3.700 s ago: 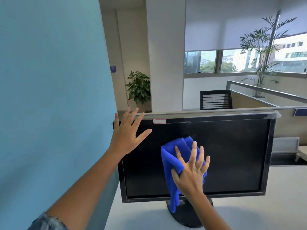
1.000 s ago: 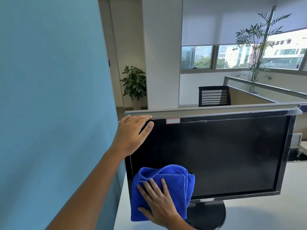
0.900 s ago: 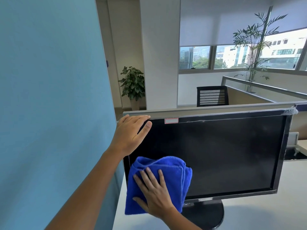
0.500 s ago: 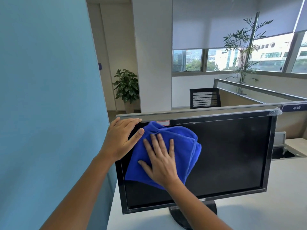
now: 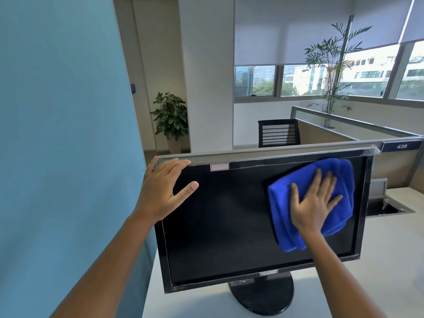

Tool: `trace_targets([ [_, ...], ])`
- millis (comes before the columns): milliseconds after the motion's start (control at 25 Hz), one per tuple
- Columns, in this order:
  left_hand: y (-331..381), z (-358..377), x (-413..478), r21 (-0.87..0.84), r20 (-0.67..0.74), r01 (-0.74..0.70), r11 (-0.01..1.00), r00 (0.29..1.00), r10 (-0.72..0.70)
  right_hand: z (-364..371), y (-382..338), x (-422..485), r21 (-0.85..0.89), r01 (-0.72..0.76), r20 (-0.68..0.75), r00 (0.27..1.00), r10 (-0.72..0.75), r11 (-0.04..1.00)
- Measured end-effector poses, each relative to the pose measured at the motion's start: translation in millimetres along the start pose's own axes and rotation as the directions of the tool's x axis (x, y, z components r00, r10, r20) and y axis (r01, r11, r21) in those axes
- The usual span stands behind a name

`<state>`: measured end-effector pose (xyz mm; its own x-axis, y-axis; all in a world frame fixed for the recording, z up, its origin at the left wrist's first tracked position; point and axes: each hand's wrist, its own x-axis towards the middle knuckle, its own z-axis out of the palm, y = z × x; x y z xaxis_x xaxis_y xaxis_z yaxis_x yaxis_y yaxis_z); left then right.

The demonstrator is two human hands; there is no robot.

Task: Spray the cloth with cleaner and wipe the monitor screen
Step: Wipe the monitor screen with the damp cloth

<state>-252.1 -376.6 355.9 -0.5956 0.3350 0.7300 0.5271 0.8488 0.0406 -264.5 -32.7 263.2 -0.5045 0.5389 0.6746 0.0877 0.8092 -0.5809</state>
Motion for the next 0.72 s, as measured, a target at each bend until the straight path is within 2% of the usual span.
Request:
trace_targets([
  [120, -0.1, 1.0, 0.1, -0.015, -0.016, 0.003, 1.0, 1.0, -0.003, -4.9, 17.5, 10.6, 0.117, -0.248, -0.012, 0.968, 0.251, 0.962],
  [200, -0.8, 1.3, -0.5, -0.019, -0.025, 0.004, 1.0, 1.0, -0.004, -4.5, 8.0, 6.9, 0.163, -0.282, 0.001, 0.958, 0.285, 0.946],
  [280, -2.0, 1.6, -0.9, -0.024, -0.031, 0.004, 1.0, 1.0, -0.005, -2.1, -18.5, -4.0, 0.17, -0.247, 0.038, 0.969, 0.244, 0.954],
  [400, -2.4, 1.0, -0.8, -0.034, -0.027, 0.008, 0.999, 1.0, -0.009, 9.1, -69.2, -40.3, 0.099, -0.037, 0.099, 0.995, 0.027, 0.994],
  [520, -1.5, 0.2, 0.1, -0.043, -0.026, 0.003, 0.999, 1.0, -0.004, 22.0, -118.1, -85.0, 0.051, 0.229, 0.176, 0.956, -0.234, 0.972],
  [600, -1.1, 0.0, 0.0, -0.047, -0.03, 0.006, 0.999, 1.0, -0.008, 30.5, -142.3, -114.6, 0.046, 0.418, 0.226, 0.881, -0.416, 0.908],
  [720, -0.6, -0.3, -0.5, -0.053, -0.04, 0.009, 0.999, 0.999, -0.011, 42.8, -157.7, -154.4, 0.066, 0.658, 0.293, 0.706, -0.645, 0.75],
])
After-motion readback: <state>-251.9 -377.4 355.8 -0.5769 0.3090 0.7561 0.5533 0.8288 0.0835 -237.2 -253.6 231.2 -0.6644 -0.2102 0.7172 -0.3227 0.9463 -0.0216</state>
